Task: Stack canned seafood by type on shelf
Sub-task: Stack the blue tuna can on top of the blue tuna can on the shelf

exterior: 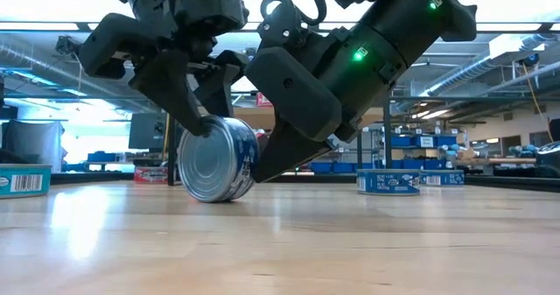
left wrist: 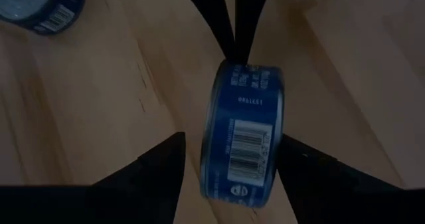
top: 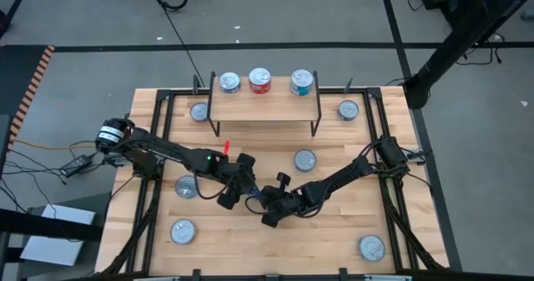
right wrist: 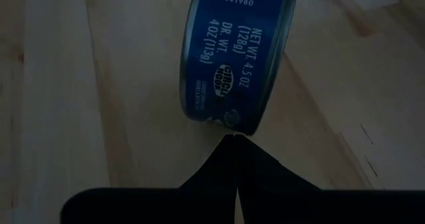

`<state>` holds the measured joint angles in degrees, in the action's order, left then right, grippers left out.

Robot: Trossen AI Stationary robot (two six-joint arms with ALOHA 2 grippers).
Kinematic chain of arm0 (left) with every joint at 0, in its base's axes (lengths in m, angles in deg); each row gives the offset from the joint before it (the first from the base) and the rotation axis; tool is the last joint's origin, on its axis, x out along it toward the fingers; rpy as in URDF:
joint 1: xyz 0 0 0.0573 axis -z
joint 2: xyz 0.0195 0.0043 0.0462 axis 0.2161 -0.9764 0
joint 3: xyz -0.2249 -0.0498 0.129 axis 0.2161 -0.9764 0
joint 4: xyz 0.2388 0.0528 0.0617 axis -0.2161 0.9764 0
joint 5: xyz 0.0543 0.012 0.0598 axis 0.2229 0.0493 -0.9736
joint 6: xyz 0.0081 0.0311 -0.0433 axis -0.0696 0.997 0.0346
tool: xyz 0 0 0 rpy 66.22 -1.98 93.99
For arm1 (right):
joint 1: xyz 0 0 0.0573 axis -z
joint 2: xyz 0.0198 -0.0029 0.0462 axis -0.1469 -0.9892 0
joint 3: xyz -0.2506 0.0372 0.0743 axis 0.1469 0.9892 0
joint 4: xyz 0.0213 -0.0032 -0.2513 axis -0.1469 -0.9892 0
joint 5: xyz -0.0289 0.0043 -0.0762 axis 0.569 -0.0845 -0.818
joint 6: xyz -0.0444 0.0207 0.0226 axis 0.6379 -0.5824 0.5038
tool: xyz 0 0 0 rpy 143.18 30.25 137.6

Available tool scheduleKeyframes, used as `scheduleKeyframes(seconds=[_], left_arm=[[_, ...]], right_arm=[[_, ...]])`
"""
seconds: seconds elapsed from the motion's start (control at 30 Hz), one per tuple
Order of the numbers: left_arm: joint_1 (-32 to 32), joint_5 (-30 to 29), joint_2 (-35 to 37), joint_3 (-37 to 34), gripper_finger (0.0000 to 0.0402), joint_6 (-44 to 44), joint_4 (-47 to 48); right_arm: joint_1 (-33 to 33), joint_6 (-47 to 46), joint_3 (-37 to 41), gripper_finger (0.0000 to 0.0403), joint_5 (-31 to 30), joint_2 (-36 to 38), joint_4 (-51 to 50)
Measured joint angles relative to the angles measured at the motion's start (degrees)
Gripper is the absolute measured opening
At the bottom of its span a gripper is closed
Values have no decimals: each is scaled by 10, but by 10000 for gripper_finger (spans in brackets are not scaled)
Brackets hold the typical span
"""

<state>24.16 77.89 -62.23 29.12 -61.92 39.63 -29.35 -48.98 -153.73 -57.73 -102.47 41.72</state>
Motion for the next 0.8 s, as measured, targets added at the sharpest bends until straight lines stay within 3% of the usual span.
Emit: scheduleKeyframes(seconds=[0.23, 0.33, 0.63, 0.8], left_arm=[[0, 18, 0, 0, 181, 0, 5], [6, -2, 2, 2, 150, 3, 20], [52, -182, 37, 45, 150, 2, 125], [71, -339, 91, 50, 150, -26, 177]], right_arm=[[0, 0, 0, 12, 0, 0, 0], [0, 0, 0, 12, 0, 0, 0], [-1, 0, 0, 12, 0, 0, 5], [-3, 0, 0, 12, 0, 0, 6]])
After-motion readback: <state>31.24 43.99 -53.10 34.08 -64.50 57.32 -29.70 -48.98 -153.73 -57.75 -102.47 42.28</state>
